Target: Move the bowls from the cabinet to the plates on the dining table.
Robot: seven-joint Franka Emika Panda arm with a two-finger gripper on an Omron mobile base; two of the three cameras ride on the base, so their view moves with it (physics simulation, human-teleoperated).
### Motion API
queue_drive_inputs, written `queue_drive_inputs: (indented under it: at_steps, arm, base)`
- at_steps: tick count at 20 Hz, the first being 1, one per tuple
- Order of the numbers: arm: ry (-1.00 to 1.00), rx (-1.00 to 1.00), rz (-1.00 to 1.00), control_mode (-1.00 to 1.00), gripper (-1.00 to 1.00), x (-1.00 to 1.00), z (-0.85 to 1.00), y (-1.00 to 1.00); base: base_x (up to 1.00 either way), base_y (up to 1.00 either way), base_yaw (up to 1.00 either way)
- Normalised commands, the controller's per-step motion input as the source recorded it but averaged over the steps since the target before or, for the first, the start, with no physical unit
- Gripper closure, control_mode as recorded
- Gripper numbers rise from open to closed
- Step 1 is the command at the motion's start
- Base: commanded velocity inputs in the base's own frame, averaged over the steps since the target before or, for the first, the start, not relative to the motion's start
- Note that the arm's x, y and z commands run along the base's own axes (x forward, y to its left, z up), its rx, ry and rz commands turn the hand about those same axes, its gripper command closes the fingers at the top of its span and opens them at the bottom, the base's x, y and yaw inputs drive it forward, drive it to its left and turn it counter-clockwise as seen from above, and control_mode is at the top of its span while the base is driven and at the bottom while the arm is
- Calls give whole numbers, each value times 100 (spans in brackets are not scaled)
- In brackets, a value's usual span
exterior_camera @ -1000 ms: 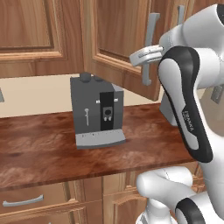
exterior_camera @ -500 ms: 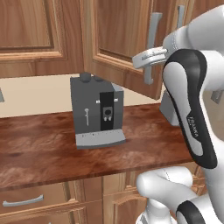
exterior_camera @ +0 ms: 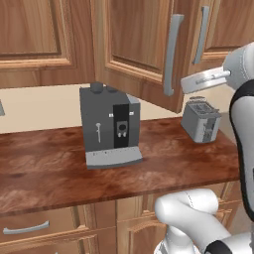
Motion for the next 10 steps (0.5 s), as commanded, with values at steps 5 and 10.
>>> queue_drive_inputs:
  at_steps: [5, 10]
  arm:
    - [0, 1, -8, -100, -100, -41, 3, -49]
    - [0, 1, -14, -100, -100, 2, 0, -62]
  base:
    - [0, 0, 0]
    - [0, 0, 0]
